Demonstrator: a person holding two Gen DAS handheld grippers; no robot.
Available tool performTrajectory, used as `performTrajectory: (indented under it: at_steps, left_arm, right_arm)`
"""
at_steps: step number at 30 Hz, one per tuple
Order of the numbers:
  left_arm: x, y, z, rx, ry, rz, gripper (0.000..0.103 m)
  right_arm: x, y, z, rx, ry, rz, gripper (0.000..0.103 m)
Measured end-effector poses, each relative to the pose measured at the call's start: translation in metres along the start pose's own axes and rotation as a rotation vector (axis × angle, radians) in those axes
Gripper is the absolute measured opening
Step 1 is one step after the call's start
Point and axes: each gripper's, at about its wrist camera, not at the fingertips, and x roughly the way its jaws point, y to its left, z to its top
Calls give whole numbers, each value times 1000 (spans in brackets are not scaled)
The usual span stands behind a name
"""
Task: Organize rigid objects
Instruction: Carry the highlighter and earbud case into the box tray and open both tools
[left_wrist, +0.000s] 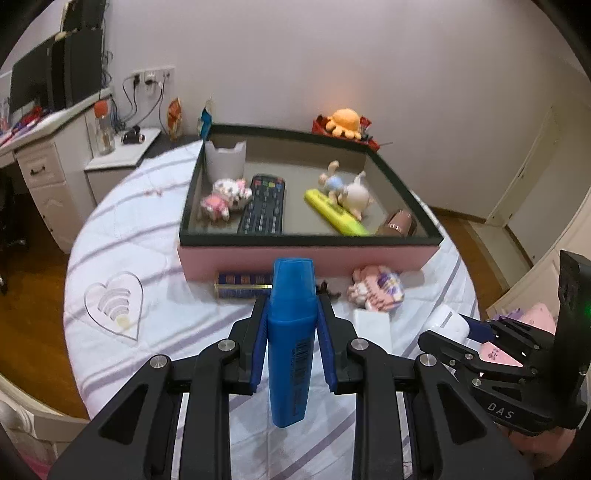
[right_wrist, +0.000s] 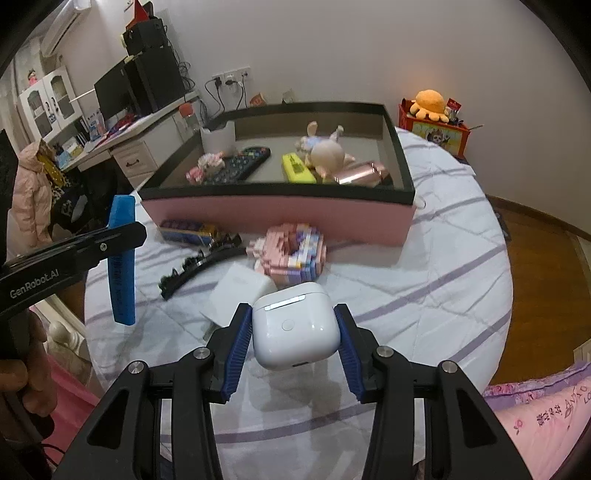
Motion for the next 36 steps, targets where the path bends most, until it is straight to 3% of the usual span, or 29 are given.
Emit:
performTrajectory:
  at_steps: [5,11,18,27,30,36]
  left_arm:
    - [-11,-4,16,13,-39,-1,25]
    - [-10,-12,58,38,-72,24,25]
    - [27,-17,117,59,-69,35,25]
    - [123,-14,157,49,44,28,25]
    - [152,-10,164,39,87,37,25]
    - [172,-9,164,50,116,77,27]
  right_arm:
    - [-10,5,20,-28,-38,10,46]
    - [-19,9,76,-71,-110,32,46]
    - [3,2,143,-86,-125,45,46]
    - [89,-34,208,-21,-8,22,46]
    - [121,-47,215,15,53,29,46]
    - [145,-54,216,14,95,9,47]
